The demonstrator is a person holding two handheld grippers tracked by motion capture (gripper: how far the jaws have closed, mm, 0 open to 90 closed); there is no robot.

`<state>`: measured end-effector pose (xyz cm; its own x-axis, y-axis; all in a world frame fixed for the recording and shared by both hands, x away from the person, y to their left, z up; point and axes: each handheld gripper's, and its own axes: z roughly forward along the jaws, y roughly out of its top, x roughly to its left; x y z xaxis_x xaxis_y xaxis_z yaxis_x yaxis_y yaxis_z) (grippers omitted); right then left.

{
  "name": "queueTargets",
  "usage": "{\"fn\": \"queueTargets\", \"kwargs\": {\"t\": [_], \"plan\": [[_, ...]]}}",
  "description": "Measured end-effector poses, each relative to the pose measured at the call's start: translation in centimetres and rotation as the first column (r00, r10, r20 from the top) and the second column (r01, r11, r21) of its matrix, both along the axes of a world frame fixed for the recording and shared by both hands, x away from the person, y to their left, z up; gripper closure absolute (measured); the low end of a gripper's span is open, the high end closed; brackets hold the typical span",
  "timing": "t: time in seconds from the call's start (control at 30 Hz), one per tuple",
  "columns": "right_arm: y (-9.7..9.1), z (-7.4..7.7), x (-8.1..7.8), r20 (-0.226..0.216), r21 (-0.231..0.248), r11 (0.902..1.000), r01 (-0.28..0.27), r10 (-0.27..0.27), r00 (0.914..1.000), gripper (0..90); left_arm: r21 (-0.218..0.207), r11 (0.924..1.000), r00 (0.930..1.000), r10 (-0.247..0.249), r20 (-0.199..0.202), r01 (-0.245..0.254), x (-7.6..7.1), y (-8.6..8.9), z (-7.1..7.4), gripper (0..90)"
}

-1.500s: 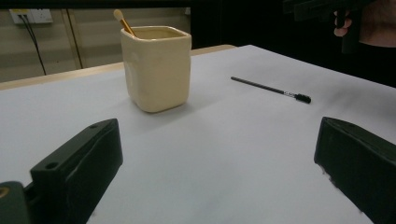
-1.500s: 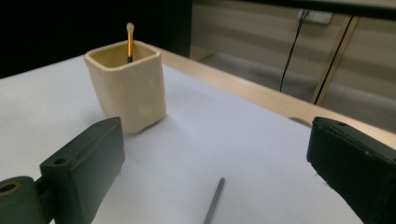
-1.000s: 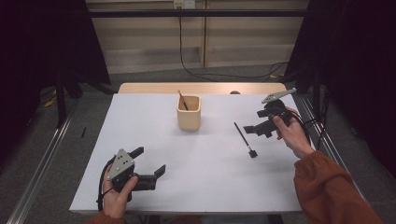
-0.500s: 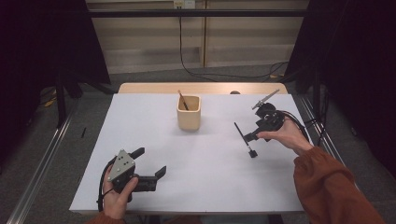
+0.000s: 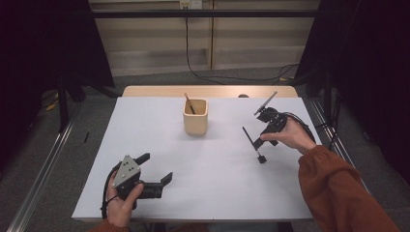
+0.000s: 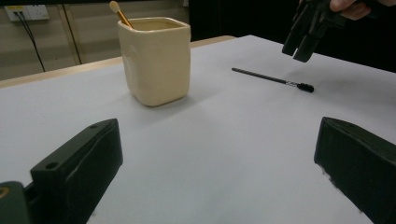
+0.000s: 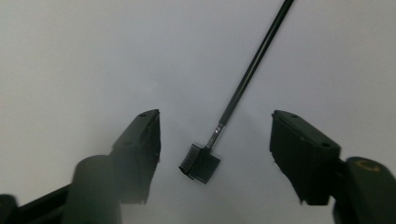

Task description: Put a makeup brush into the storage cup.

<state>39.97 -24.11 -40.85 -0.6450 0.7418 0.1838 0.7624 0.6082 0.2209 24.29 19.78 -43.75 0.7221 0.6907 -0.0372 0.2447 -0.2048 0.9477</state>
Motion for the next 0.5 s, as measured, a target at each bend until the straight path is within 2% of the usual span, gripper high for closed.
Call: {"fn": "queueTargets", "kwargs": {"t": [0.03, 0.07, 0.1, 0.23, 0.3, 0.5], "plan": [[0.1, -0.2, 0.1, -0.053, 0.004, 0.9999, -0.016, 0.017, 0.9985, 46.1, -0.003, 1.0, 1.0, -0.004, 0.0, 0.004, 0.0, 0.0, 0.0, 1.1], [0.1, -0.3, 0.2, -0.051, 0.006, 0.9996, -0.027, 0.027, 0.9984, 46.6, 0.0, 1.0, 1.0, -0.003, -0.003, 0.003, 0.0, 0.0, 0.0, 1.1], [0.3, -0.4, 0.2, -0.046, -0.013, 0.9997, -0.021, 0.021, 0.9987, 47.9, -0.005, 1.0, 1.0, -0.002, -0.006, 0.002, 0.0, -0.1, 0.0, 1.1], [0.7, -0.9, 0.5, -0.076, -0.052, 0.9986, -0.009, 0.005, 0.9971, 51.3, 0.002, 1.0, 1.0, -0.003, -0.003, 0.003, 0.0, -0.1, 0.0, 1.1], [0.8, -1.2, 0.6, -0.073, -0.073, 0.9973, 0.002, -0.008, 0.9973, 52.7, 0.005, 1.0, 1.0, -0.003, -0.003, 0.003, 0.0, -0.1, 0.0, 1.1], [0.9, -2.1, 0.9, -0.093, -0.091, 0.9957, 0.019, -0.027, 0.9953, 57.2, 0.008, 1.0, 1.0, -0.006, -0.002, 0.006, 0.0, -0.1, -0.1, 1.1]]}}
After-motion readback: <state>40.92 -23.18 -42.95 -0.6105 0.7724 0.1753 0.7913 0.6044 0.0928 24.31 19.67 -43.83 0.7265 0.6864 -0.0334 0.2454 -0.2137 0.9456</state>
